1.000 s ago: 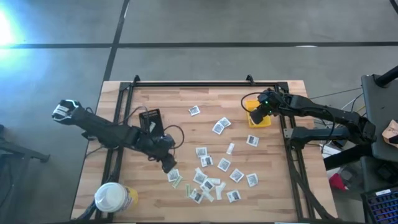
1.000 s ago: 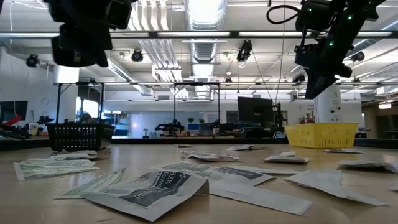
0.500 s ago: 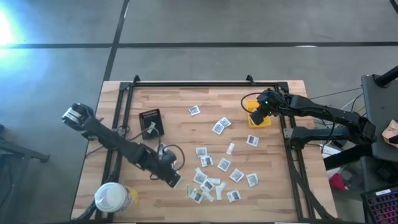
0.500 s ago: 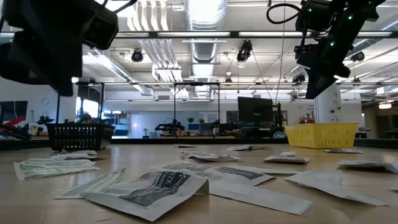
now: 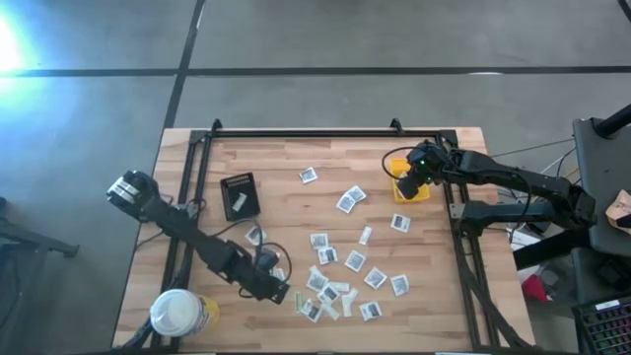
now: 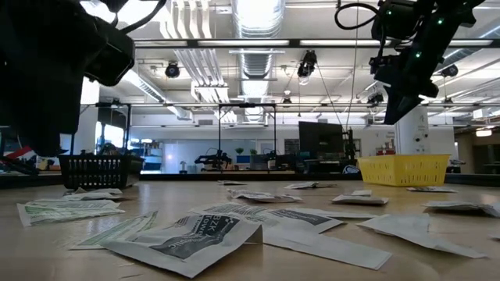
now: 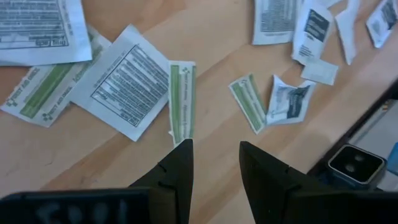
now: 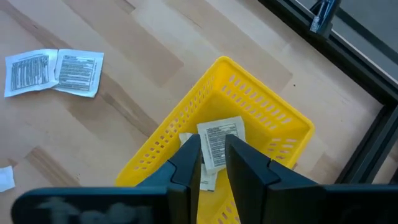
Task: Pick & Place First Aid Supplies
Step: Put the green bandage into the black bin
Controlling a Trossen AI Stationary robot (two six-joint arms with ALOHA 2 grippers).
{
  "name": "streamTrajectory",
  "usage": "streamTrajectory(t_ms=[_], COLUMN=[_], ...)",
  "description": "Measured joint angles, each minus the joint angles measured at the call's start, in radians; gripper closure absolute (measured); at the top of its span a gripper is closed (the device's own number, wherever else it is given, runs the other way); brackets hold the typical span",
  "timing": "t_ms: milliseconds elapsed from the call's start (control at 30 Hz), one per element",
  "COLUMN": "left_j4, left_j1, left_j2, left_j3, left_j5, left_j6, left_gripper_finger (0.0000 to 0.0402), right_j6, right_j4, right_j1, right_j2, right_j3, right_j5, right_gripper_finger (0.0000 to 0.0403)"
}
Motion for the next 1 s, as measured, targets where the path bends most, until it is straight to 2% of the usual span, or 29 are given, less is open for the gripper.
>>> streamTrajectory(t_ms=[400, 733, 1000], left_j4=[-0.001, -0.002, -0.001], left_j1=[-0.006, -0.007, -0.007], left_j2=[0.046, 0.083, 0.090], left_j3=[0.000, 0.000, -0.001], left_j5=[-0.002, -0.002, -0.001], left_j6=[-0.072, -0.097, -0.103], left_gripper_finger=[0.0280, 0.0280, 0.0280], right_j6=[-0.004, -0.004, -0.004], right_j4=[0.001, 0.001, 0.001], right_j1=[0.000, 0.000, 0.000], right_j2=[0.000, 0.000, 0.000], right_j3=[-0.001, -0.002, -0.002], right_j5=[0.000, 0.000, 0.000], right_gripper_finger=[0.0321, 0.0335, 0.0325])
